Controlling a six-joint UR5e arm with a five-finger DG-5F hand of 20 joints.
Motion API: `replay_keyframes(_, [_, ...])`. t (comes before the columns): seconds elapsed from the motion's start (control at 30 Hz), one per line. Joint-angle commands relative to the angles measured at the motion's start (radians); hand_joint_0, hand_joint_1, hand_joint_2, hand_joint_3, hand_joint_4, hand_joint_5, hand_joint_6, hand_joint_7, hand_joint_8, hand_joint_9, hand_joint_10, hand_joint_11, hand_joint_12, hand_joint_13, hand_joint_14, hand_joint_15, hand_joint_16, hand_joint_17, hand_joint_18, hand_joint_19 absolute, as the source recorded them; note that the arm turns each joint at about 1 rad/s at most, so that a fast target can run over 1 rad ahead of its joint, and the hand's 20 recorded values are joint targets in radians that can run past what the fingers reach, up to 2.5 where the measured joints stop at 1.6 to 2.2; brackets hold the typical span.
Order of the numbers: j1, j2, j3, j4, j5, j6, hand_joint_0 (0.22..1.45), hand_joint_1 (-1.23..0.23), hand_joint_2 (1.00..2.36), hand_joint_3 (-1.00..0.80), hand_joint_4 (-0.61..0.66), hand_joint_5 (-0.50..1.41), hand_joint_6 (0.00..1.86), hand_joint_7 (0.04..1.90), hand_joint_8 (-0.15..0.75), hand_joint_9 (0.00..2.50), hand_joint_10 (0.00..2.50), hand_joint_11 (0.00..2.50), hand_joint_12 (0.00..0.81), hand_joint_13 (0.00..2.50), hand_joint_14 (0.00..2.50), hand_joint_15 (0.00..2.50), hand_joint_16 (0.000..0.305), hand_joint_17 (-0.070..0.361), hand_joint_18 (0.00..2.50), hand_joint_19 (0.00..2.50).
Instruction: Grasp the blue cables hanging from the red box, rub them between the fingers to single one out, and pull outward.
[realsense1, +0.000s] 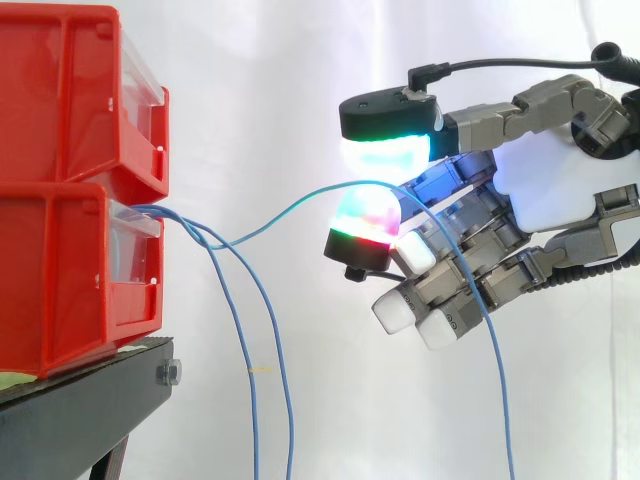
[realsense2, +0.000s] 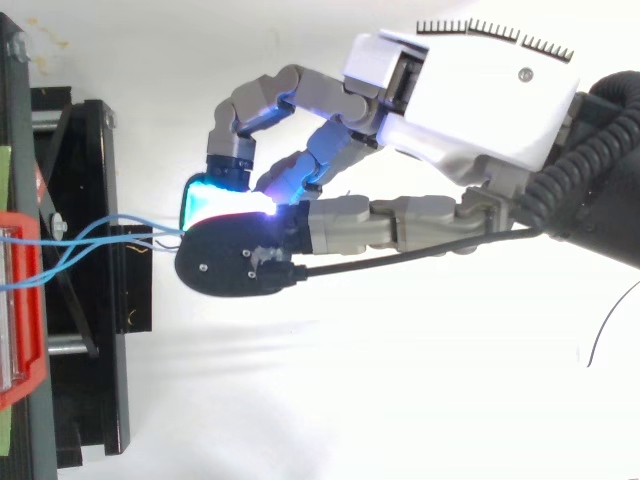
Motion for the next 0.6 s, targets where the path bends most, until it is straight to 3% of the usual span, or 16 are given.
replay_keyframes(0.0, [0.000,0.000,0.000,0.000,0.000,0.000,0.56,-0.64,1.01,-0.34,0.20,-0.12,0.84,1.05,0.349,1.04,0.02,0.53,0.428,0.82,0.02,0.48,0.049,0.111,0.66,0.49])
replay_keyframes(0.33, [0.000,0.000,0.000,0.000,0.000,0.000,0.55,-0.64,1.01,-0.38,0.20,-0.11,0.85,1.06,0.351,1.06,0.02,0.53,0.428,0.83,0.02,0.47,0.050,0.111,0.67,0.48])
replay_keyframes(0.57, [0.000,0.000,0.000,-0.003,0.000,0.000,0.55,-0.75,1.01,-0.38,0.21,-0.12,0.86,1.09,0.347,1.03,0.02,0.54,0.431,0.82,0.02,0.48,0.049,0.111,0.67,0.48])
